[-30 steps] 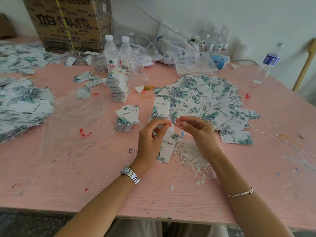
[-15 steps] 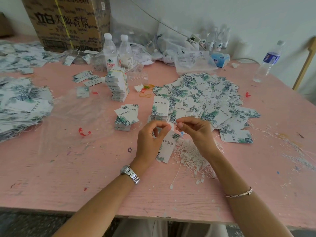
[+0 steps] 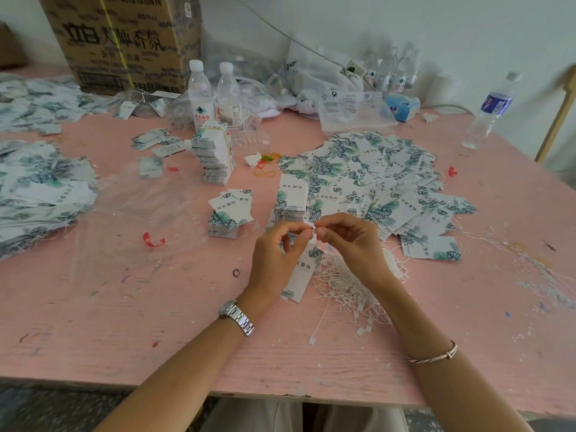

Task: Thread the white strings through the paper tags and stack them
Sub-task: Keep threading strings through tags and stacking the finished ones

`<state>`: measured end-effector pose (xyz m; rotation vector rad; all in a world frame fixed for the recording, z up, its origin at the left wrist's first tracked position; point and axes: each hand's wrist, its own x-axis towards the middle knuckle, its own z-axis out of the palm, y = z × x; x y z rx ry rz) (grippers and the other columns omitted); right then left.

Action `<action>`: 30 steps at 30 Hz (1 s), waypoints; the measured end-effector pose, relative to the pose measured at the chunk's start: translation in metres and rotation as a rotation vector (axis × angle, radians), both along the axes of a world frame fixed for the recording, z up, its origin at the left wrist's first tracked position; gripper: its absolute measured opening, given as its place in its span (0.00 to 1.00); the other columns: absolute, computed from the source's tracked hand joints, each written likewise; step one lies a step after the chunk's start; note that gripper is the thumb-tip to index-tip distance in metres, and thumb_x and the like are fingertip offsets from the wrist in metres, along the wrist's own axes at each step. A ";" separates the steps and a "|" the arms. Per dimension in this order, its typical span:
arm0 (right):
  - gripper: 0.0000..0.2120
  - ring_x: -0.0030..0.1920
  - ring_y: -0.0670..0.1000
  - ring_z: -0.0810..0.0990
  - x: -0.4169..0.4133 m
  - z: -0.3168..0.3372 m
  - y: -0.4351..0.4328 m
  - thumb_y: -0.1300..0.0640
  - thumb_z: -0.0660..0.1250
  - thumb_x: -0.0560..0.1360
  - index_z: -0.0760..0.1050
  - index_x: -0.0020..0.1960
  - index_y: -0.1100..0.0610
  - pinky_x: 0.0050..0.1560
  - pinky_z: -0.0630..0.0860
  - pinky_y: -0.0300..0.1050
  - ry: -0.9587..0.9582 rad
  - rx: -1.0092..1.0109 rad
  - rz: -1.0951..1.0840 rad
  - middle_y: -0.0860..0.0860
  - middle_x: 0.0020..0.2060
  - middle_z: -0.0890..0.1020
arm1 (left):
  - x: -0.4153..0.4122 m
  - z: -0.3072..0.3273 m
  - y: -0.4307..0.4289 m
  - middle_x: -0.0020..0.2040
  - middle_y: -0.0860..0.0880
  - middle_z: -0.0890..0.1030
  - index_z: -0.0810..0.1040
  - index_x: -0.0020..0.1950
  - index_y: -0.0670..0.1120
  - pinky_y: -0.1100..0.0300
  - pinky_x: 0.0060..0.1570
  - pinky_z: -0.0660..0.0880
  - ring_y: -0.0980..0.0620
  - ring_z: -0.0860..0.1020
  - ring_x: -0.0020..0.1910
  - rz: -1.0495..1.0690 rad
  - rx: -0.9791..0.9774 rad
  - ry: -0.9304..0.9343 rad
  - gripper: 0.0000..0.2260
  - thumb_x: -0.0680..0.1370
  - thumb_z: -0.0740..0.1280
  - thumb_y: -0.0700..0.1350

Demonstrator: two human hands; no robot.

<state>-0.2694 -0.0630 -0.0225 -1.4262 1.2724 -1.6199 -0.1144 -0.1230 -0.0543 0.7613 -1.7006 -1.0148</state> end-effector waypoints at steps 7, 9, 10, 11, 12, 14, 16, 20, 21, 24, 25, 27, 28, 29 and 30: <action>0.08 0.41 0.48 0.81 -0.001 -0.002 -0.002 0.59 0.72 0.72 0.80 0.50 0.61 0.47 0.78 0.43 0.007 -0.002 0.000 0.50 0.40 0.84 | 0.000 0.001 0.001 0.41 0.61 0.82 0.83 0.51 0.53 0.67 0.36 0.68 0.59 0.72 0.35 0.015 -0.004 0.015 0.03 0.79 0.71 0.47; 0.08 0.41 0.48 0.81 0.000 -0.003 -0.001 0.59 0.72 0.72 0.81 0.49 0.61 0.46 0.78 0.42 0.006 -0.003 0.003 0.50 0.39 0.84 | 0.000 0.001 0.001 0.41 0.63 0.81 0.83 0.51 0.52 0.68 0.36 0.67 0.59 0.72 0.35 0.017 0.003 0.019 0.02 0.79 0.72 0.47; 0.08 0.41 0.48 0.82 0.000 -0.003 -0.001 0.59 0.72 0.72 0.81 0.49 0.61 0.46 0.79 0.41 0.006 -0.004 0.001 0.49 0.39 0.84 | 0.000 0.001 0.001 0.41 0.63 0.81 0.83 0.50 0.52 0.68 0.36 0.67 0.59 0.72 0.35 0.018 0.006 0.022 0.02 0.79 0.72 0.47; 0.08 0.40 0.47 0.82 0.000 -0.003 -0.001 0.59 0.72 0.73 0.81 0.49 0.61 0.46 0.78 0.40 0.010 -0.006 -0.003 0.48 0.39 0.84 | -0.001 0.001 0.001 0.41 0.63 0.81 0.84 0.50 0.51 0.69 0.36 0.67 0.59 0.72 0.35 0.018 0.008 0.025 0.02 0.78 0.72 0.46; 0.08 0.40 0.47 0.82 0.000 -0.003 -0.001 0.59 0.72 0.73 0.81 0.49 0.61 0.45 0.78 0.39 0.016 -0.008 -0.006 0.48 0.39 0.84 | -0.001 0.001 0.001 0.41 0.63 0.81 0.84 0.50 0.50 0.69 0.36 0.67 0.59 0.72 0.35 0.018 0.010 0.027 0.02 0.78 0.72 0.46; 0.08 0.41 0.47 0.82 -0.001 -0.003 -0.001 0.58 0.72 0.73 0.81 0.49 0.60 0.45 0.78 0.39 0.022 -0.009 -0.010 0.48 0.39 0.85 | -0.001 0.002 0.001 0.41 0.63 0.81 0.84 0.50 0.49 0.69 0.36 0.67 0.59 0.72 0.35 0.018 0.009 0.027 0.02 0.78 0.72 0.45; 0.07 0.42 0.48 0.82 -0.001 -0.004 -0.001 0.57 0.73 0.73 0.81 0.49 0.59 0.46 0.79 0.41 0.033 -0.004 -0.013 0.49 0.40 0.85 | -0.001 0.002 0.001 0.41 0.64 0.81 0.84 0.50 0.49 0.69 0.37 0.67 0.59 0.72 0.35 0.016 -0.001 0.022 0.02 0.78 0.72 0.45; 0.08 0.43 0.51 0.83 -0.001 -0.005 -0.002 0.57 0.73 0.73 0.82 0.49 0.59 0.47 0.80 0.45 0.037 -0.005 -0.009 0.51 0.41 0.85 | 0.000 0.004 0.002 0.42 0.63 0.82 0.84 0.50 0.49 0.70 0.37 0.67 0.60 0.72 0.35 0.006 -0.003 0.026 0.02 0.78 0.72 0.44; 0.08 0.43 0.51 0.83 0.000 -0.005 -0.002 0.57 0.73 0.73 0.82 0.49 0.60 0.47 0.80 0.44 0.032 -0.007 -0.007 0.51 0.41 0.85 | 0.000 0.004 0.002 0.42 0.62 0.82 0.84 0.50 0.49 0.70 0.38 0.68 0.60 0.72 0.35 -0.006 0.005 0.033 0.02 0.78 0.72 0.44; 0.08 0.40 0.49 0.82 0.000 -0.005 -0.001 0.59 0.73 0.73 0.81 0.50 0.62 0.45 0.79 0.41 -0.022 -0.008 0.009 0.51 0.39 0.85 | 0.000 0.007 0.002 0.43 0.62 0.83 0.83 0.49 0.51 0.71 0.38 0.68 0.61 0.73 0.37 -0.062 0.047 0.045 0.03 0.78 0.72 0.44; 0.08 0.39 0.48 0.82 -0.001 -0.004 -0.001 0.60 0.72 0.73 0.80 0.50 0.64 0.44 0.79 0.40 -0.046 -0.006 0.019 0.51 0.38 0.84 | 0.000 0.008 0.002 0.43 0.62 0.83 0.83 0.49 0.51 0.71 0.38 0.68 0.62 0.73 0.37 -0.078 0.061 0.046 0.03 0.78 0.72 0.44; 0.08 0.38 0.49 0.81 -0.002 -0.004 -0.001 0.62 0.71 0.73 0.80 0.50 0.65 0.44 0.79 0.40 -0.083 0.010 0.044 0.51 0.37 0.84 | 0.001 0.009 0.002 0.42 0.61 0.83 0.84 0.49 0.49 0.72 0.37 0.68 0.62 0.73 0.37 -0.096 0.075 0.040 0.02 0.78 0.72 0.43; 0.08 0.37 0.49 0.80 -0.002 -0.003 -0.001 0.63 0.71 0.73 0.80 0.50 0.65 0.44 0.78 0.41 -0.093 0.023 0.058 0.51 0.37 0.84 | 0.001 0.009 0.002 0.42 0.59 0.83 0.84 0.49 0.47 0.71 0.37 0.68 0.60 0.73 0.37 -0.102 0.076 0.033 0.01 0.78 0.72 0.43; 0.08 0.37 0.50 0.80 -0.003 -0.003 -0.001 0.64 0.71 0.73 0.80 0.50 0.66 0.44 0.78 0.42 -0.100 0.034 0.070 0.52 0.36 0.84 | 0.002 0.009 0.002 0.42 0.57 0.84 0.84 0.48 0.45 0.71 0.37 0.68 0.59 0.73 0.37 -0.105 0.073 0.025 0.02 0.78 0.73 0.42; 0.08 0.37 0.50 0.79 -0.004 -0.003 -0.001 0.64 0.70 0.73 0.80 0.50 0.66 0.43 0.78 0.42 -0.102 0.042 0.080 0.52 0.36 0.83 | 0.002 0.009 0.002 0.41 0.56 0.84 0.84 0.48 0.44 0.71 0.36 0.67 0.57 0.72 0.36 -0.107 0.068 0.017 0.02 0.78 0.73 0.42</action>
